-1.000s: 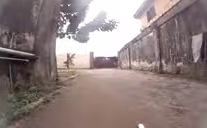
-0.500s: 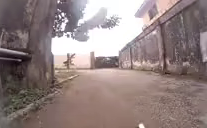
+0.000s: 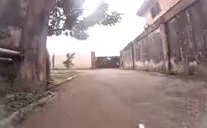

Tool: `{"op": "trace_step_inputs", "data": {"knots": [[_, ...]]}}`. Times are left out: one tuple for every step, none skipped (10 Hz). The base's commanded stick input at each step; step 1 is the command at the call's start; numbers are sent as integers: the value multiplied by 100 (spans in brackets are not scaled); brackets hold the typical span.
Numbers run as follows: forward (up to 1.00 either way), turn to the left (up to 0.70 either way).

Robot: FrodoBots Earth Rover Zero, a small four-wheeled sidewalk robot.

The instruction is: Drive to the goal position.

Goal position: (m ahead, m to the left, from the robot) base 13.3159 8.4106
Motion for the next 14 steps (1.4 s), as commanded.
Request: {"op": "trace_step_inputs", "data": {"knots": [[70, 0], [70, 0], [70, 0], [70, 0], [70, 0], [70, 0], [70, 0], [70, 0], [70, 0], [70, 0], [70, 0], [70, 0], [70, 0], [70, 0]]}}
